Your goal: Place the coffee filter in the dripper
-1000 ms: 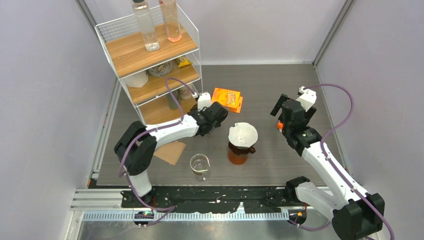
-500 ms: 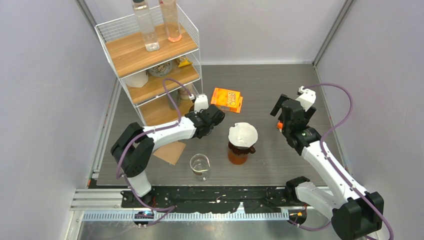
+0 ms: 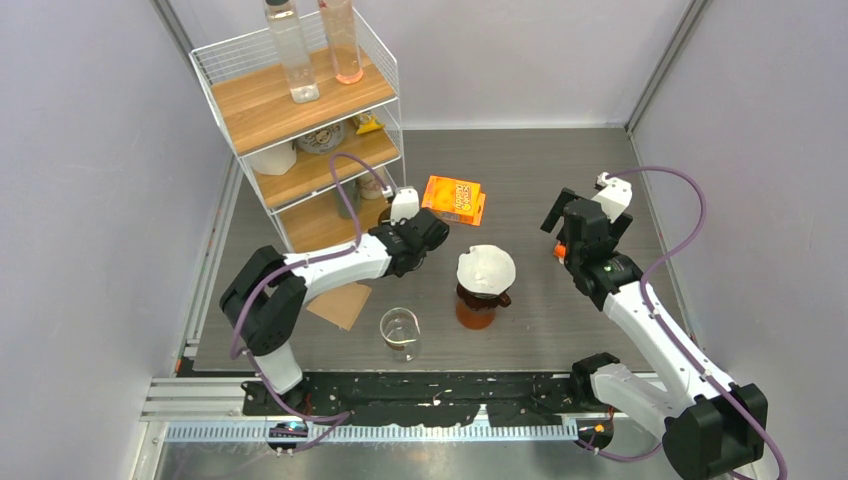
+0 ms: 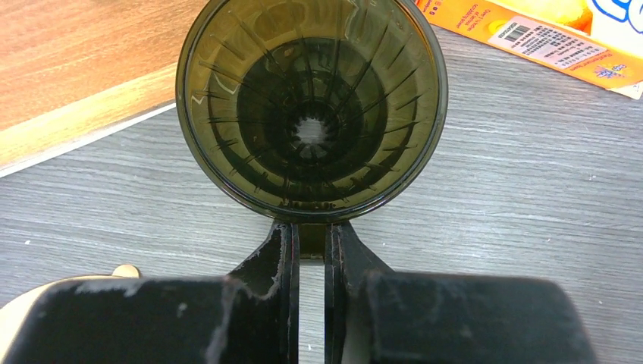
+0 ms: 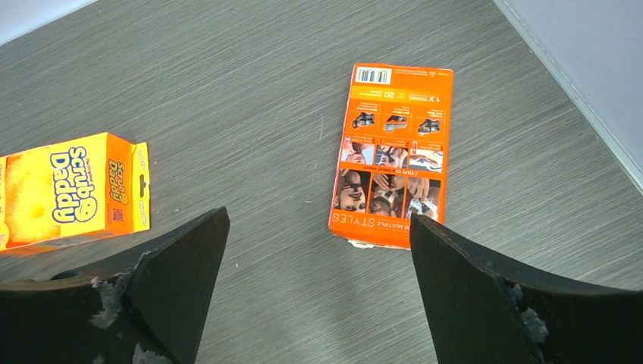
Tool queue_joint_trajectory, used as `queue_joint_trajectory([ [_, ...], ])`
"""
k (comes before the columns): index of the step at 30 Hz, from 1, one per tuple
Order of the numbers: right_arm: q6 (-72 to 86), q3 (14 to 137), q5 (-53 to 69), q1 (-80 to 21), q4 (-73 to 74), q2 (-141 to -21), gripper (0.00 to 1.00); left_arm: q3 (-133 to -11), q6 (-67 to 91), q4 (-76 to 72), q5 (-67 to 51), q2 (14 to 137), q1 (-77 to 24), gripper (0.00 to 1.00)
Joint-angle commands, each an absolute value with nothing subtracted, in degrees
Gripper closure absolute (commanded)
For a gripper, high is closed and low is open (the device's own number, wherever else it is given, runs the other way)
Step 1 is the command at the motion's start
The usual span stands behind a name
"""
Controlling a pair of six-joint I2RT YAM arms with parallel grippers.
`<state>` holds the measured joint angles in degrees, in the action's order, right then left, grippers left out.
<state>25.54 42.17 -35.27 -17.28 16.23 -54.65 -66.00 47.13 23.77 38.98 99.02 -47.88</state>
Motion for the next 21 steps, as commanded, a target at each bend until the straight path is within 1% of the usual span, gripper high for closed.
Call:
queue_joint_trajectory([
  [1,24.97,42.48,-36.10,-16.87,13.64,-54.41,0.05,-65.48,44.38,19.42,42.18,94.69,-47.36,1.00],
  [8,23.84,42.87,-35.96,-16.67,13.65,-54.76,0.05,-64.19,40.30,18.09,39.23,89.64,-48.06,1.00],
  [13,23.57,42.50,-35.31,-16.42,13.70,-54.21,0.04,-62.95,36.14,17.42,40.15,84.54,-50.84,1.00],
  [21,23.68,41.84,-33.97,-15.88,13.63,-52.42,0.05,-61.83,34.63,27.61,35.27,73.43,-53.82,1.00],
])
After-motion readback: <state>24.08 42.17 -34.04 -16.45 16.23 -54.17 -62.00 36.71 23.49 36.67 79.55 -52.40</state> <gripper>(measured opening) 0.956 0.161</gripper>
